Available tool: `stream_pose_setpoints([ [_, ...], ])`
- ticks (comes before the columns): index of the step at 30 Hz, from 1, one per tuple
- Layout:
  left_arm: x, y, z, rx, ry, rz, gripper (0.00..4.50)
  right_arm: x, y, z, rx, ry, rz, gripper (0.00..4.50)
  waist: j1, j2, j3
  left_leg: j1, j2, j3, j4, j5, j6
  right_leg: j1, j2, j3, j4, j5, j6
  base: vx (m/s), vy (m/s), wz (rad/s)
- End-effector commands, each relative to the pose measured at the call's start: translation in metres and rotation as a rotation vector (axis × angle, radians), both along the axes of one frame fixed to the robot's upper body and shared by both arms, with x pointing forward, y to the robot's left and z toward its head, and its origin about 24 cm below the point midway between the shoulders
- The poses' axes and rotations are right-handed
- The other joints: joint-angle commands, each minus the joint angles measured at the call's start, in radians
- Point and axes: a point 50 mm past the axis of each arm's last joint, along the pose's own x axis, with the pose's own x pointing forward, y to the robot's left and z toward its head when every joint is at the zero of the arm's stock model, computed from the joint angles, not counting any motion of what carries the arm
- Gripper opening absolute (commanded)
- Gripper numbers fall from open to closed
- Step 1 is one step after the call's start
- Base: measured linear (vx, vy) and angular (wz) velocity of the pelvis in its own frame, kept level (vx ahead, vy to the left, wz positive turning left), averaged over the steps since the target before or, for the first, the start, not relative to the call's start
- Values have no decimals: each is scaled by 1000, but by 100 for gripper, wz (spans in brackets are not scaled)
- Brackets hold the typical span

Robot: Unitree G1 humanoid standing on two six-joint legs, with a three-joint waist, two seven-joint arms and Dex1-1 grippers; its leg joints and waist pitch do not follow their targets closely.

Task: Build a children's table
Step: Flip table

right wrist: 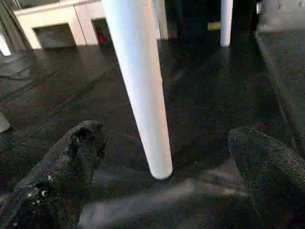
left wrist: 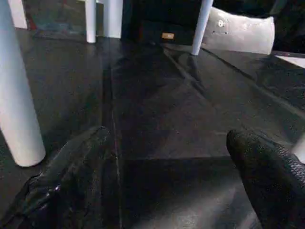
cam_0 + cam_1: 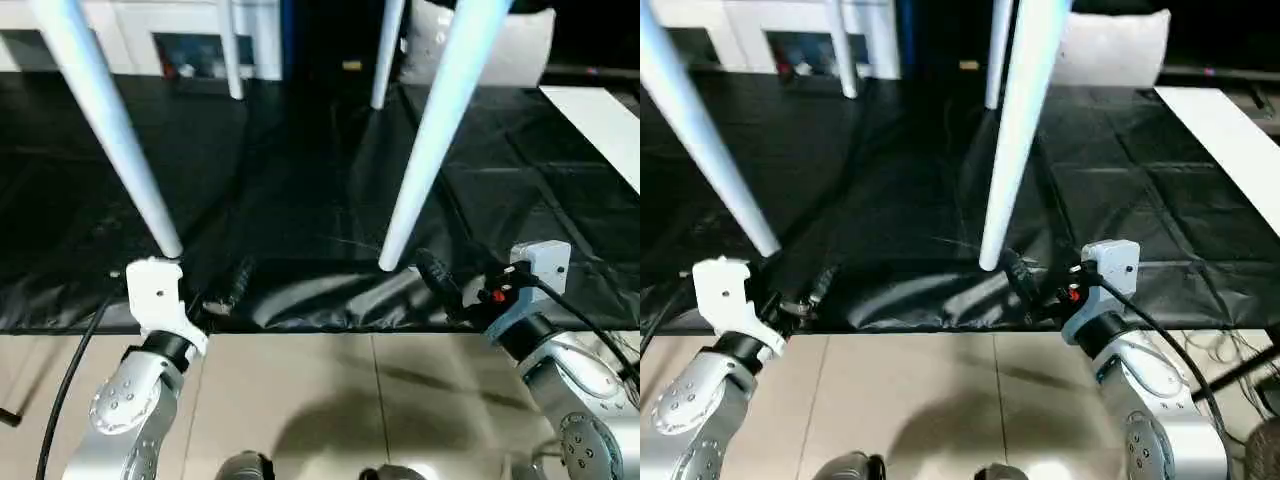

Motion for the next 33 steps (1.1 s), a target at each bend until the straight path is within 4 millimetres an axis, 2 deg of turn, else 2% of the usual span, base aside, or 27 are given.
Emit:
stream_pose_setpoints([
  [1, -3, 4, 4, 8, -7, 13, 447, -2, 0, -2, 1, 11, -8, 450, 3, -2, -34, 13, 69, -29, -101, -392, -18, 11, -75, 55, -106, -429, -85, 0, 0, 0],
  [2, -4, 6, 5, 13, -11, 19, 447, -2, 2, -4, 8, 17, -7, 450, 4, -9, -32, 10, 71, -26, -102, -361, -9, 13, -73, 55, -105, -393, -93, 0, 0, 0],
  [4, -7, 12, 5, 13, 2, 47, 447, -2, 6, -8, 13, 29, -2, 450, 6, 3, -44, 0, 73, -25, -95, -209, 17, 16, -67, 53, -89, -199, -134, 52, -22, -2],
  [6, -7, 14, 6, 31, -2, 29, 447, -1, 10, -7, 17, 26, 7, 450, 1, 10, -74, -10, 47, -15, -47, 251, 144, 5, -24, 26, -36, 374, -237, 28, -9, -1],
  [8, -4, 17, 4, 49, 11, 33, 447, 1, 11, -6, 24, 22, 3, 450, 6, 22, -96, -24, 17, -11, -19, 463, 239, -11, -9, 6, -21, 594, -272, 0, 0, 0],
  [10, -2, 21, 2, 63, 16, 33, 447, 1, 12, -5, 33, 20, -9, 450, 11, 24, -103, -40, 15, -6, -15, 403, 291, -23, -12, -2, -32, 537, -300, -69, 1, 3],
  [11, -1, 22, 3, 67, 16, 31, 447, -1, 11, -6, 39, 23, -18, 450, 13, 22, -85, -46, 26, 1, -32, 151, 286, -22, -34, 0, -65, 264, -297, -93, 5, 0],
  [12, 0, 22, 4, 69, 16, 30, 447, -2, 10, -7, 43, 25, -24, 450, 19, 25, -55, -18, 47, 4, -50, -253, 186, -21, -60, 2, -104, -252, -244, -105, 9, -2],
  [13, 0, 23, 4, 70, 17, 30, 447, -2, 10, -8, 45, 27, -29, 450, 20, 30, -33, 5, 51, -1, -49, -429, 110, -32, -68, 1, -119, -513, -179, -105, 9, -2],
  [14, 1, 24, 5, 73, 20, 30, 447, -2, 10, -10, 41, 30, -39, 450, 6, 33, 4, 46, 56, -19, -50, -668, -23, -69, -55, -23, -162, -810, -33, -128, 26, -7],
  [15, 1, 25, 5, 74, 22, 30, 447, -2, 10, -11, 39, 30, -45, 450, -7, 50, 16, 42, 68, -35, -96, -830, -83, -35, -14, -89, -169, -806, 36, -169, 32, -9],
  [16, 2, 25, 4, 76, 24, 30, 447, -2, 9, -12, 31, 33, -49, 450, 10, 73, 18, -35, 99, -30, -191, -950, -101, 45, 11, -89, -17, -631, -5, -169, 32, -9],
  [17, 4, 25, 3, 78, 28, 29, 447, -1, 9, -14, 16, 39, -55, 450, 105, 80, -6, -113, 66, 53, -218, -957, -119, 105, 36, -75, 138, -284, -61, -166, 40, 9],
  [18, 5, 26, 2, 77, 33, 33, 447, 0, 8, -14, 11, 42, -59, 450, 79, 36, -25, -34, 68, 70, -181, -716, -90, 59, -10, 32, 122, -484, -36, -90, -70, 8],
  [19, 5, 26, 1, 76, 39, 38, 447, 1, 8, -15, 11, 45, -63, 450, 60, -23, -35, 32, 54, 33, -61, -508, -86, 9, -85, 68, -8, -779, 18, -90, -70, 8],
  [20, 6, 28, -2, 75, 49, 55, 447, 1, 7, -16, 17, 50, -62, 450, 76, 8, 5, 58, 4, -36, 109, -77, -8, -78, -168, 135, -189, -1132, -31, 10, -120, 2],
  [21, 7, 29, -6, 63, 71, 68, 447, 2, 5, -17, 18, 49, -59, 450, 66, 6, 16, -11, -1, -71, 98, -23, -6, 33, -169, 111, -138, -1015, -85, 74, 20, -1],
  [22, 8, 29, -14, 30, 116, 74, 447, 4, 3, -17, 14, 39, -52, 450, 82, 19, 7, 3, 25, -72, 44, -62, -35, 40, -144, 89, -110, -876, -98, 74, 20, -1],
  [23, 9, 28, -17, 24, 129, 74, 447, 6, 2, -18, 4, 35, -53, 450, 72, 51, -12, 57, 69, -76, -31, -284, -98, 0, -57, 54, -58, -573, -130, 0, 0, 0],
  [24, 10, 26, -20, 24, 139, 68, 447, 7, 1, -18, -8, 26, -55, 450, 51, 59, -16, 54, 78, -78, -70, -537, -124, 10, -40, 50, -38, -435, -136, -106, 19, 17],
  [25, 10, 26, -21, 24, 141, 66, 447, 8, 1, -18, -12, 22, -55, 450, 49, 67, -19, 52, 79, -79, -79, -564, -125, 16, -48, 52, -39, -366, -144, -106, 19, 17],
  [26, 11, 23, -23, 26, 145, 53, 447, 10, 0, -18, -24, 15, -57, 450, 39, 48, -26, 33, 74, -74, -90, -490, -94, 42, -55, 50, -46, -239, -150, 0, 0, 0],
  [27, 12, 22, -24, 19, 147, 43, 447, 11, -1, -19, -23, 17, -60, 450, 36, 47, -34, 22, 73, -69, -96, -367, -54, 55, -58, 43, -47, -149, -154, -3, 51, -10],
  [29, 13, 21, -27, 22, 158, 38, 447, 15, -2, -22, -16, 25, -71, 450, 23, 49, -24, 20, 70, -59, -98, -405, -48, 43, -67, 46, -64, -251, -164, -1, 25, -5],
  [30, 12, 21, -29, 26, 165, 43, 447, 16, -2, -24, -14, 33, -71, 450, 20, 27, -29, 15, 67, -55, -96, -403, -48, 48, -79, 51, -70, -329, -158, 0, 0, 0],
  [31, 12, 22, -30, 28, 167, 46, 447, 16, -1, -25, -14, 35, -71, 450, 18, 29, -29, 20, 66, -49, -95, -396, -46, 41, -79, 54, -78, -348, -155, 0, 0, 0],
  [33, 10, 25, -36, 37, 196, 64, 447, 17, 1, -33, -21, 63, -56, 450, 11, 4, -42, 6, 64, -39, -93, -263, -11, 54, -78, 55, -78, -275, -146, 0, 0, 0],
])
